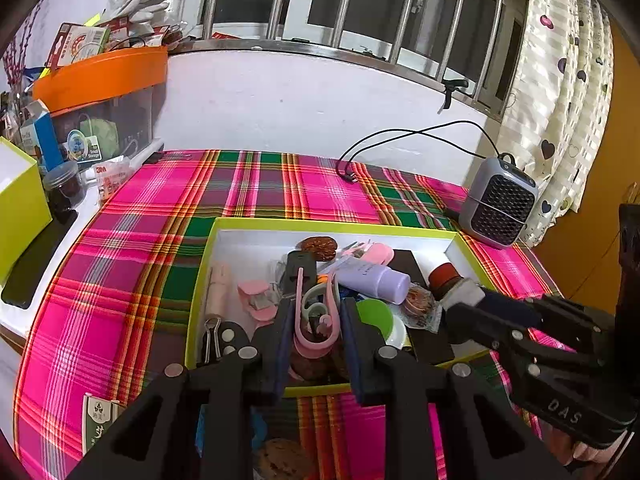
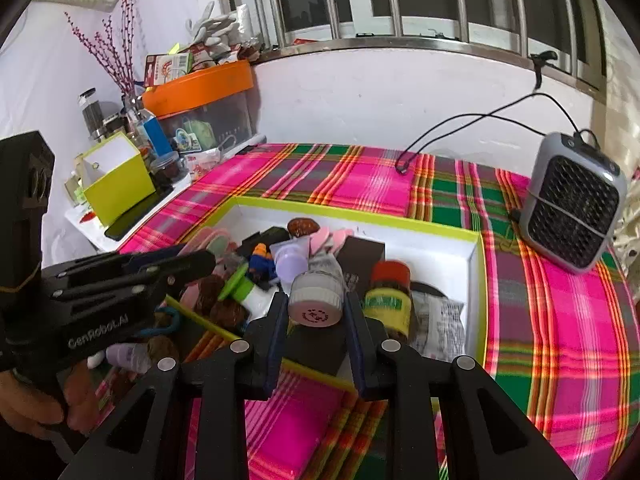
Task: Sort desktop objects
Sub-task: 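Carry the pink clip with the left gripper while the right lowers the white jar into the box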
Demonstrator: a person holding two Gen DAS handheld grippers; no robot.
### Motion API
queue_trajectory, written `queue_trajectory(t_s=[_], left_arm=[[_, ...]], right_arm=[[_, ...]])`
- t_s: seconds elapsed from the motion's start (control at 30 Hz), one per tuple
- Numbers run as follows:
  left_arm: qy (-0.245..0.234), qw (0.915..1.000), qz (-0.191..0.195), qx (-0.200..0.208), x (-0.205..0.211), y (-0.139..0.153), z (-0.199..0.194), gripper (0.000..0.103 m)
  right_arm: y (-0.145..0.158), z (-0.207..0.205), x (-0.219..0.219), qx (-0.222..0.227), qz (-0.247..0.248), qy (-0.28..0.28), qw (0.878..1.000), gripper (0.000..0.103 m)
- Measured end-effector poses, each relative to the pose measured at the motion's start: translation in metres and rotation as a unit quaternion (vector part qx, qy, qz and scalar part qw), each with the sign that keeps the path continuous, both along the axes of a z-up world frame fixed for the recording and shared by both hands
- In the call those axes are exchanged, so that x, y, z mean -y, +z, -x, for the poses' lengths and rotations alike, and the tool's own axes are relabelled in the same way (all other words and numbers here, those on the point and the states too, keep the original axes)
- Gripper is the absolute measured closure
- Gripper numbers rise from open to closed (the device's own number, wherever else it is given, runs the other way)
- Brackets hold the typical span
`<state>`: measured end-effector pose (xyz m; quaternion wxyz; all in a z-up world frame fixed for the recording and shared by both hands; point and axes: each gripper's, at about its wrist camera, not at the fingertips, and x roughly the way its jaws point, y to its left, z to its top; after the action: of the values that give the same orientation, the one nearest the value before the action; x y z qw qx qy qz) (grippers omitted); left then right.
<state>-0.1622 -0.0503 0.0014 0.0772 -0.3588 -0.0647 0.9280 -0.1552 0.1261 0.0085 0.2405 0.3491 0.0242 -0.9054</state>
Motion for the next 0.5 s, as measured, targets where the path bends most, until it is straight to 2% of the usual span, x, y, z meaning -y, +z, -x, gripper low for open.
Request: queue_trajectory(t_s=[0.5], left_arm=[[0.017, 0.9999, 0.000, 0.003, 0.012, -0.002, 0.014, 0.079]], right_arm=[[-0.002, 0.035, 0.017, -0.002, -0.016, -0.001, 1.000, 0.074]])
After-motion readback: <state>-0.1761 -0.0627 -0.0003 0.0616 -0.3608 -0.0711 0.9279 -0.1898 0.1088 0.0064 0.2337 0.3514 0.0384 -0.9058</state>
